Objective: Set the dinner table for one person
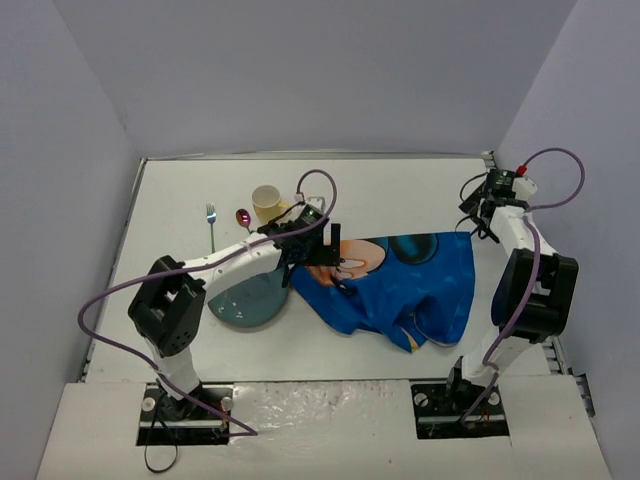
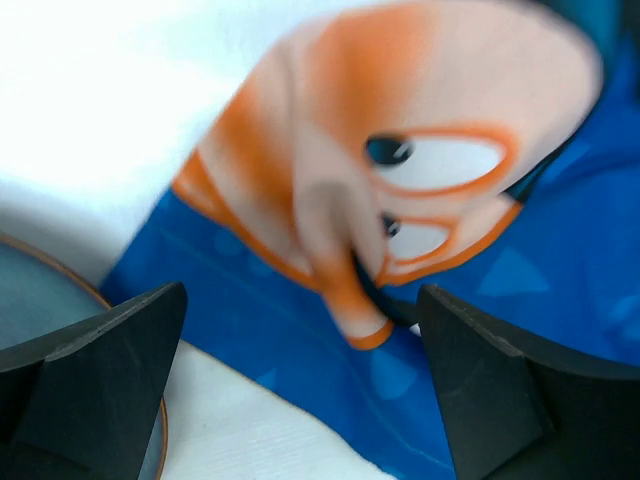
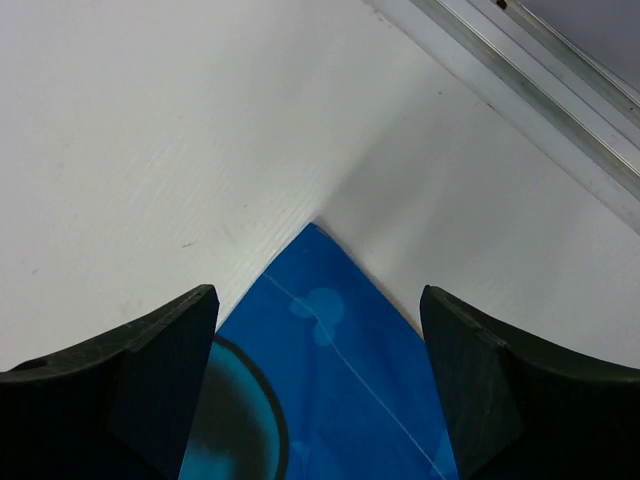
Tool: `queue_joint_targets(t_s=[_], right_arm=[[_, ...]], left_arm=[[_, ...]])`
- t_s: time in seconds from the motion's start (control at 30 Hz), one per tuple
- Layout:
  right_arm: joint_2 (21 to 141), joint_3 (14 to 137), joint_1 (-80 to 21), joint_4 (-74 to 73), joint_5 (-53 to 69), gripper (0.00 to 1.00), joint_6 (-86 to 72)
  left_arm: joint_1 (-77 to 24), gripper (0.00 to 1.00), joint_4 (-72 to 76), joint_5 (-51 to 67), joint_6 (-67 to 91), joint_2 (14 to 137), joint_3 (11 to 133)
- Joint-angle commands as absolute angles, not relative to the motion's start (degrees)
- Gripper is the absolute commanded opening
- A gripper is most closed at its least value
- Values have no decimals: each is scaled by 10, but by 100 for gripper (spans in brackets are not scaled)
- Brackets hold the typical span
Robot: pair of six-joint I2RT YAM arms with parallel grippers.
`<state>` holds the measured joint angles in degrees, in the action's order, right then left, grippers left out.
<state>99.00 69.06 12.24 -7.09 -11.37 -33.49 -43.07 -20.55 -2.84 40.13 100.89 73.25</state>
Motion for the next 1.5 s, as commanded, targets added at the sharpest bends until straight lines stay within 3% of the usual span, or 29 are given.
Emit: queue_joint_targets(t_s=[0.0,0.23,0.5,0.73,1.2,1.3,1.37,1.47], right_arm=[[893,694,88,-54,-108,80,-289],[862,583,80,-22,-134,80,-315],[911,614,87,-10,-112,82,-277],[974,649,117,-11,-89,82,-237],[1073,662,107,-14,-33,81,-217],[1090,657,100,-16,-46,71,-216],[1109,661,98,-21,-63,58,-215],[1125,691,98,-31,-76,27,-212]], left_arm=[[-429,97,-231,-69,317,973,832],[-430,97,-270,-58,305,1028,848],[-416,97,-270,-105,332,1083,846],[-402,97,-259,-76,305,1110,854],[-402,97,-250,-58,299,1068,832],[-401,97,-251,-60,297,1064,834],[-401,97,-251,-56,296,1062,835],[-401,97,-253,-49,295,1059,836]])
